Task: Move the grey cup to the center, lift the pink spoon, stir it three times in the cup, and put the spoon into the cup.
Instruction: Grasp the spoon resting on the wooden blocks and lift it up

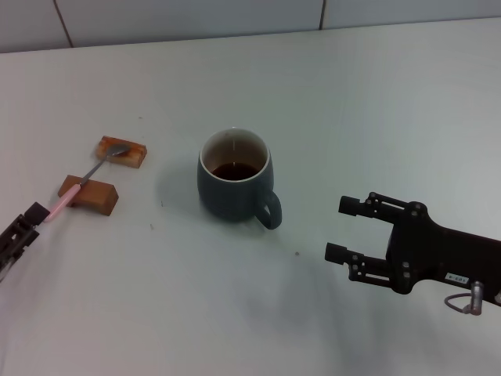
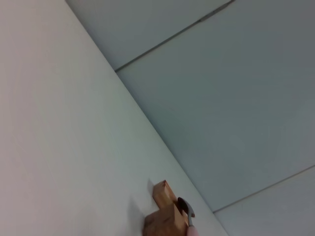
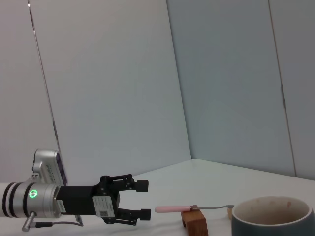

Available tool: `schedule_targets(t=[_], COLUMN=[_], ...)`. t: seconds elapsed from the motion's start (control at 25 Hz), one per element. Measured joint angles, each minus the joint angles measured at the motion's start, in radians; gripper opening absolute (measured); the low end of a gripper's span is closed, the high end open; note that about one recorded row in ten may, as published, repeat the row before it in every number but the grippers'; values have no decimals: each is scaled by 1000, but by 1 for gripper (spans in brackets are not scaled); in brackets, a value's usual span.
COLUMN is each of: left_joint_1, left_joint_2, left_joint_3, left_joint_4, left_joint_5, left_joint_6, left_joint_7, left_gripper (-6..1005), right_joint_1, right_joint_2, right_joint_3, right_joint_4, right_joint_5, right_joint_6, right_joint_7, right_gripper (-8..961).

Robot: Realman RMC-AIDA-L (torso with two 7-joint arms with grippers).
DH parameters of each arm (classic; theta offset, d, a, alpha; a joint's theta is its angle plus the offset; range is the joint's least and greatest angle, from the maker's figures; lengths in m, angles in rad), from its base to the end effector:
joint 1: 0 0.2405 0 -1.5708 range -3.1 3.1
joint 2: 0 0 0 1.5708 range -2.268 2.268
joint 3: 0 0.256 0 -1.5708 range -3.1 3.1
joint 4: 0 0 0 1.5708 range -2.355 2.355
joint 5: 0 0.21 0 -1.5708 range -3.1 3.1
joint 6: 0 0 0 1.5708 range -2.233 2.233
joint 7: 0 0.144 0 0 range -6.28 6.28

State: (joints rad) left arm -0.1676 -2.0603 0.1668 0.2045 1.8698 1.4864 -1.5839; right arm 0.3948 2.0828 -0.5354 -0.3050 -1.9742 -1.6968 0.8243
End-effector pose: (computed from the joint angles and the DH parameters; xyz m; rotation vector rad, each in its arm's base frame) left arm -0.3880 0.2034 -0.0030 -1.5918 -1.6601 -1.2464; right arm 0.2939 0.2472 -0.0382 -2.6234 0.4158 1.0015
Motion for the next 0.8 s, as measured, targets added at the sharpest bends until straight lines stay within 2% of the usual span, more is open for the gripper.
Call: schedule_targets(t=[0.8], left_joint_1=[-34], left_joint_2=[-3], left_joint_3=[6], left_joint_4=[-41], left_joint_5=[3], left_joint_6=[-48], left_joint_7=[-10], left_gripper=[865], right_joint_1=[-8], right_joint_2=[-3], right_joint_3=[0], right_joint_4=[-3], right_joint_5=[0], right_joint_6=[-3], right_joint_7=[0], right_gripper=[745])
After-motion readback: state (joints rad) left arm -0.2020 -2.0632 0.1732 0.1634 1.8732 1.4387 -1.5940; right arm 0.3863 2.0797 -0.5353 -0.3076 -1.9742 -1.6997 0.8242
